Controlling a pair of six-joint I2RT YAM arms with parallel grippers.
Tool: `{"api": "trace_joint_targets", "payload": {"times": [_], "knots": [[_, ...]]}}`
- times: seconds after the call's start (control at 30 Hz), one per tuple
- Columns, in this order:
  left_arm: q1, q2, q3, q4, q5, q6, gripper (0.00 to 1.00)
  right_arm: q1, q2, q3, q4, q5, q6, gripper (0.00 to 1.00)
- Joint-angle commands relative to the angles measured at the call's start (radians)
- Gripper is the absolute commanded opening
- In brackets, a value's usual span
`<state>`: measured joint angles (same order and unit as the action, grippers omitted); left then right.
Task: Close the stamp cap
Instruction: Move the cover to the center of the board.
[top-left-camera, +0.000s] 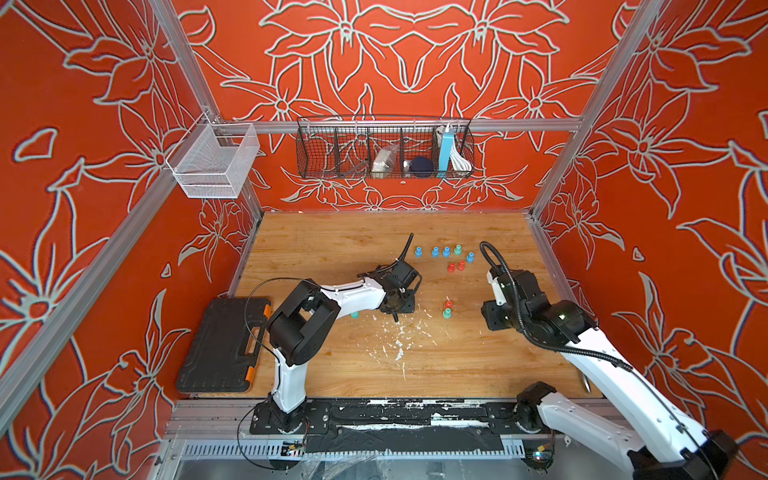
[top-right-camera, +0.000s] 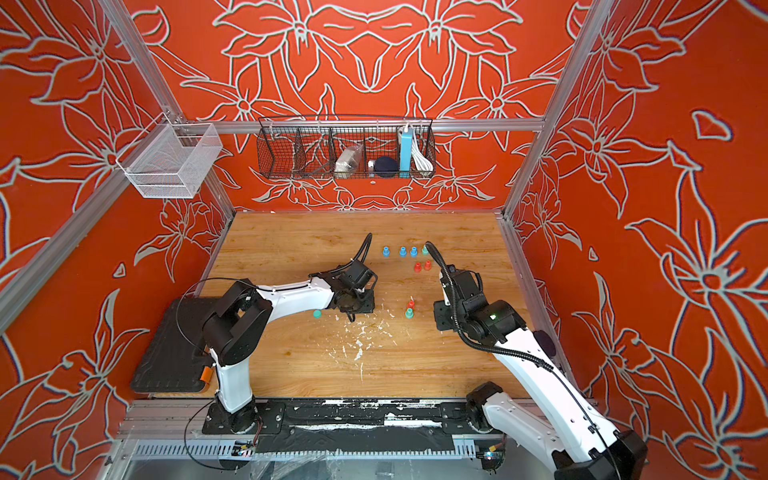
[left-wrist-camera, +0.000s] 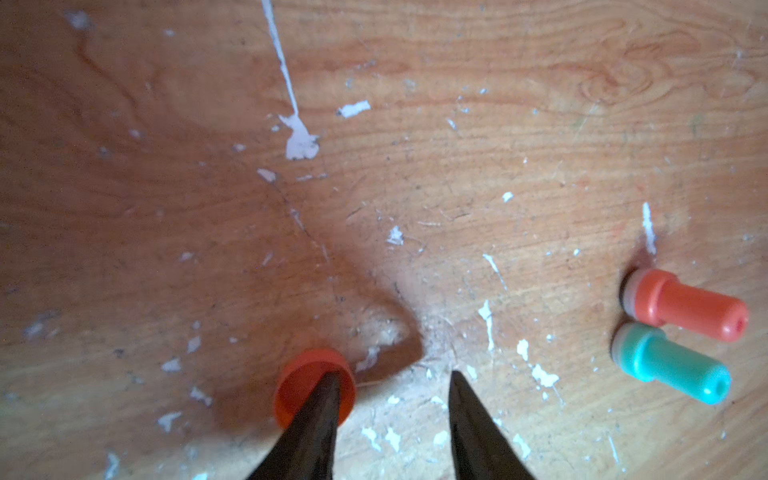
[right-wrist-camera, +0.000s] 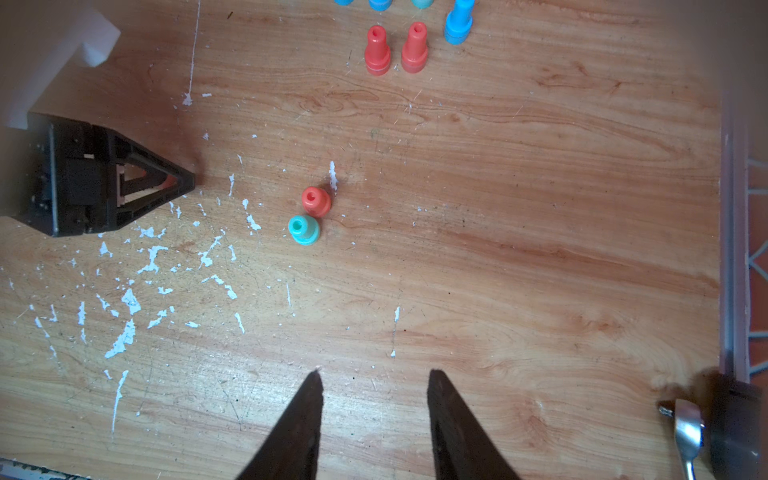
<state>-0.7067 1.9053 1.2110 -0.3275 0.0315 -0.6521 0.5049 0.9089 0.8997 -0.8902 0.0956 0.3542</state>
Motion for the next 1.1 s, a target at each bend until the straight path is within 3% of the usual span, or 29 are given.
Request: {"api": "trace_joint_targets", "payload": {"times": [0.0,0.5,0.7,0.83,1.07], "knots": [[-0.011,-0.049,0.012,-0.069,-0.001,0.0,0.46,0.006,-0.011,-0.012,0.001,0.012,0.015,0.45],[0.007,-0.237,-0.002,-0.156,-0.023,0.079,0.46,0.005,-0.007,-0.013,-0.001,0.015,0.017,0.45],[0.116,-0.489,-0.165,-0.251,-0.055,0.129,0.46,0.006,0.007,-0.012,-0.002,0.009,0.015,0.45],[0.178,-0.679,-0.178,-0.414,-0.149,0.223,0.46,0.007,0.016,-0.013,-0.002,0.01,0.015,0.45],[0.369,-0.955,-0.213,-0.566,-0.12,0.355,0.47,0.007,0.041,-0.01,-0.007,0.015,0.016,0.45]]}}
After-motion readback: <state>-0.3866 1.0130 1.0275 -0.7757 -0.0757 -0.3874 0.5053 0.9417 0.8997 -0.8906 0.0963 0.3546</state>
